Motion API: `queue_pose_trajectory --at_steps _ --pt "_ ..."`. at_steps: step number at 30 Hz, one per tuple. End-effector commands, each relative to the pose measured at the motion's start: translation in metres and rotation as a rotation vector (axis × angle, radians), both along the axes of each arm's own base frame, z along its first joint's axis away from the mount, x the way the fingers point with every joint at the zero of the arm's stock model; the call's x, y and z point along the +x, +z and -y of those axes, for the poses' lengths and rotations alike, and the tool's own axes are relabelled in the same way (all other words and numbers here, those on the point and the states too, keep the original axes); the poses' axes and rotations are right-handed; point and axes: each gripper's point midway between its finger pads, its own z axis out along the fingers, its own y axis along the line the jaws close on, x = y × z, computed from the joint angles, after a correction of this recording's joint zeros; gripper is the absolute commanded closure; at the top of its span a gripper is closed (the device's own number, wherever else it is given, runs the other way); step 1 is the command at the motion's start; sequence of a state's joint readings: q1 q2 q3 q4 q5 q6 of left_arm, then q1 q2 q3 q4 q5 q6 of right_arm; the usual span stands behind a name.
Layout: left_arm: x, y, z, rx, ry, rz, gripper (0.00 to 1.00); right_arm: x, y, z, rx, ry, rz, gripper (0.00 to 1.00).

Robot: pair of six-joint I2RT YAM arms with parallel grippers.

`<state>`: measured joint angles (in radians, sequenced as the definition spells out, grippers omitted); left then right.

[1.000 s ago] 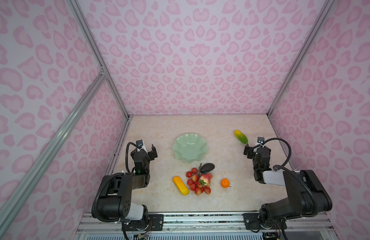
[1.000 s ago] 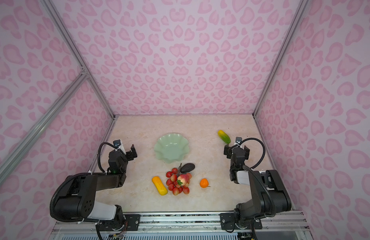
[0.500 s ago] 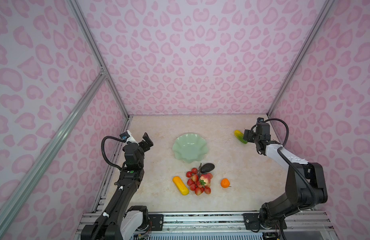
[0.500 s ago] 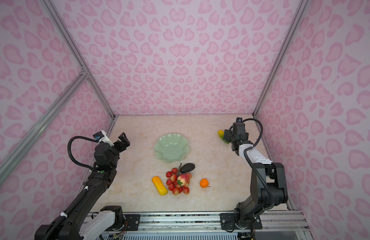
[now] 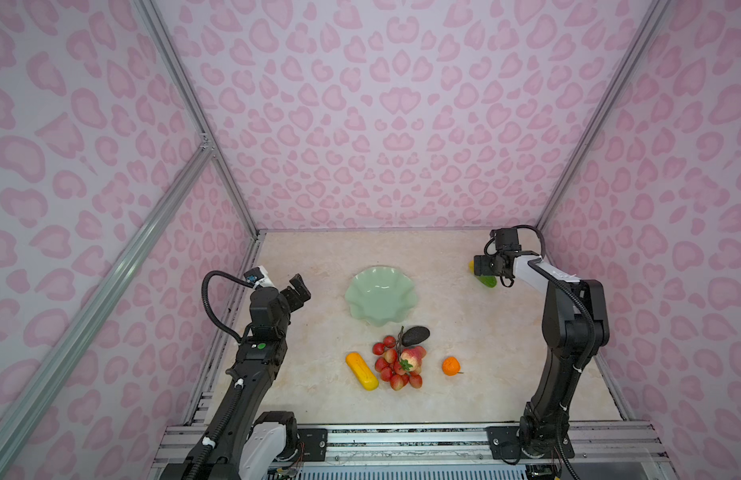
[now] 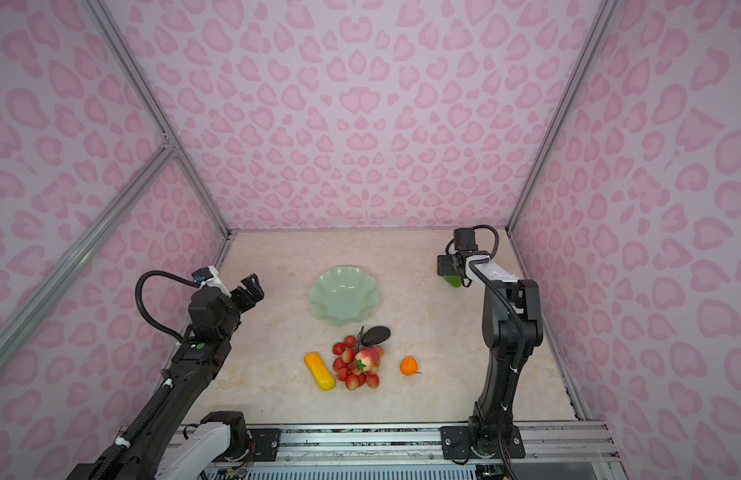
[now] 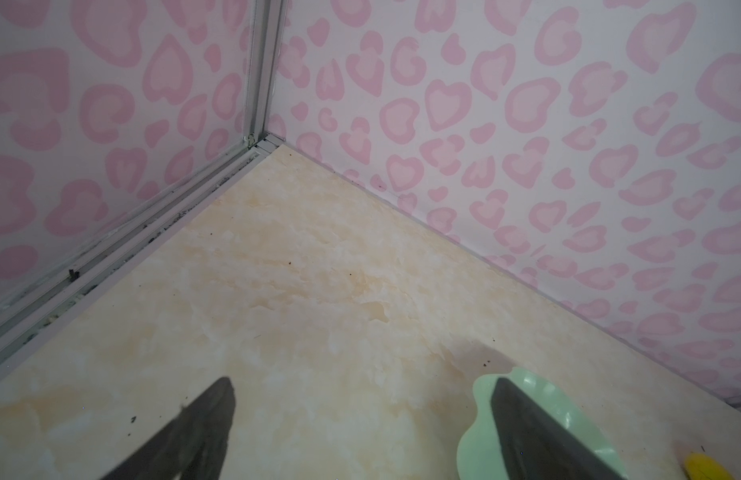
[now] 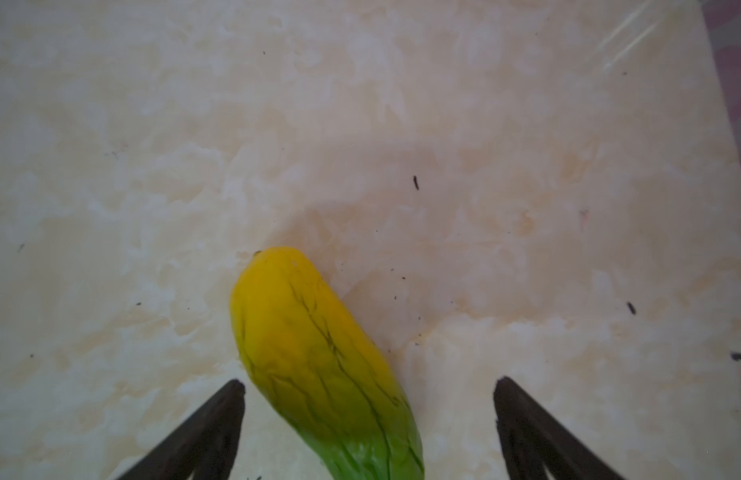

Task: Place and organize the fake fruits in the fruit bowl
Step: 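Reach the right gripper to the yellow-green fruit and grasp it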

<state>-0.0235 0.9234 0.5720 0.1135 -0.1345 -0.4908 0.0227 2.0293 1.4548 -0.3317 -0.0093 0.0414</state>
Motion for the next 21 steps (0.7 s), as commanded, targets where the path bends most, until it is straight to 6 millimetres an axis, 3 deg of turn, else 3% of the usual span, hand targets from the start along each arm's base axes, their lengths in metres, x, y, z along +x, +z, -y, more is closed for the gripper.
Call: queue_pose_trajectory --at_steps 1,6,8,17,21 --pt "-0.003 0.003 0.004 -0.031 -0.014 0.013 0.03 -0.001 -0.016 -0.004 -0.007 0.017 -0.071 0.10" --pt "-0.008 0.003 0.004 -0.037 -0.013 0.012 0.03 0.010 -0.025 -0.012 -0.027 0.052 -0.108 0.22" --pt "-0.010 0.003 0.003 -0.036 -0.010 0.009 0.03 0.012 -0.025 -0.015 -0.020 0.055 -0.111 0.31" --pt "-0.016 -0.001 -0.002 -0.026 0.015 -0.007 0.03 0.001 -0.037 -0.034 0.038 0.052 -0.171 0.63" --pt "-0.017 -0.005 -0.001 -0.030 0.013 -0.022 0.03 -0.006 -0.018 -0.061 0.064 0.099 -0.135 0.74"
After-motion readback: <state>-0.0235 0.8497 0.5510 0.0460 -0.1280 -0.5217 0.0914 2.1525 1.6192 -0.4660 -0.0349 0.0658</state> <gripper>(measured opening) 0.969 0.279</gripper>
